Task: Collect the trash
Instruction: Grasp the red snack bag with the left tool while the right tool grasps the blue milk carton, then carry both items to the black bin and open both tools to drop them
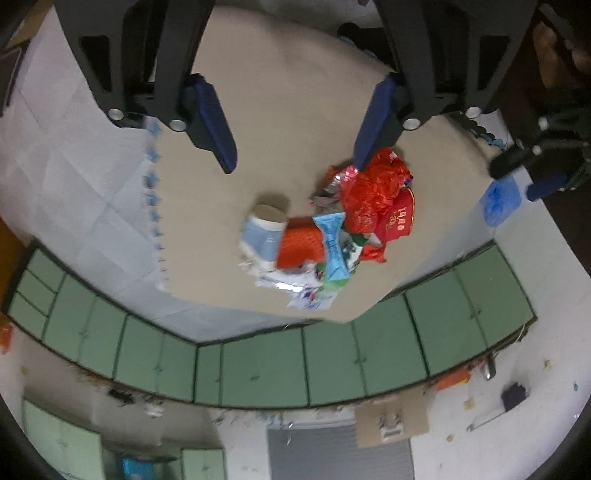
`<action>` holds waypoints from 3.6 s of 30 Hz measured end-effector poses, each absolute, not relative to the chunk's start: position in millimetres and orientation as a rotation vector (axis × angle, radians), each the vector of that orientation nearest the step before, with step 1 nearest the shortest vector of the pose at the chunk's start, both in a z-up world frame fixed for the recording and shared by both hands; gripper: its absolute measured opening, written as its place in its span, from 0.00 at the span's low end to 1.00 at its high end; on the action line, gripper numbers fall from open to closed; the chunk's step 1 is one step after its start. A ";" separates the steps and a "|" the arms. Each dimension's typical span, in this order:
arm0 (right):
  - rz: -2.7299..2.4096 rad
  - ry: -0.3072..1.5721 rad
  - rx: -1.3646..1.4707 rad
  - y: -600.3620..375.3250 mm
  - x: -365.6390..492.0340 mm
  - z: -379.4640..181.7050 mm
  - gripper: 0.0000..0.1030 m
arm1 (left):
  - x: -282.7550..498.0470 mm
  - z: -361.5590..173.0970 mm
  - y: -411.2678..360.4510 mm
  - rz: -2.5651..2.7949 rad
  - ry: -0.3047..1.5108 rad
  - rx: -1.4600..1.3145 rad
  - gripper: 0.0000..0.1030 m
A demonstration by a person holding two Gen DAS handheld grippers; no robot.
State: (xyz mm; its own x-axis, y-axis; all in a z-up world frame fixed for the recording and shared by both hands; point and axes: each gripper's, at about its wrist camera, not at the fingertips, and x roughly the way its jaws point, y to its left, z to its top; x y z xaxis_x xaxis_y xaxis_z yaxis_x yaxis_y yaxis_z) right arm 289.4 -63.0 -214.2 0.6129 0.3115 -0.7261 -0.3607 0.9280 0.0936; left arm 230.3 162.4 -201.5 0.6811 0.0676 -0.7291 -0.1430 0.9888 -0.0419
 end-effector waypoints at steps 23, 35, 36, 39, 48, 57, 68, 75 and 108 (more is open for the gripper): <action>0.486 0.903 -0.098 -3.5 401.3 -291.5 0.31 | 353.0 -297.2 210.2 0.070 0.944 -0.184 0.73; 0.491 0.878 -0.088 -25.5 391.1 -279.9 0.13 | 370.7 -299.1 187.1 0.043 0.934 -0.169 0.53; 0.491 0.875 -0.088 -24.9 392.1 -280.3 0.13 | 368.7 -296.9 187.4 0.052 0.916 -0.164 0.46; 0.489 0.865 -0.082 -29.2 389.6 -277.7 0.13 | 363.5 -288.2 189.6 0.044 0.873 -0.177 0.09; 0.488 0.842 -0.073 -30.7 377.3 -267.8 0.13 | 354.2 -274.2 184.8 0.036 0.825 -0.185 0.05; 0.473 0.774 -0.040 -50.9 348.8 -224.6 0.13 | 324.6 -219.1 170.0 0.034 0.736 -0.148 0.05; 0.358 0.707 0.019 -130.2 289.0 -178.2 0.12 | 285.8 -179.2 94.3 -0.088 0.697 -0.088 0.05; 0.212 0.692 0.059 -204.3 255.4 -171.4 0.12 | 272.7 -172.3 26.1 -0.215 0.685 -0.035 0.05; -0.231 1.106 0.392 -429.2 265.1 -437.4 0.24 | 338.9 -419.5 -257.0 -0.448 1.061 0.307 0.23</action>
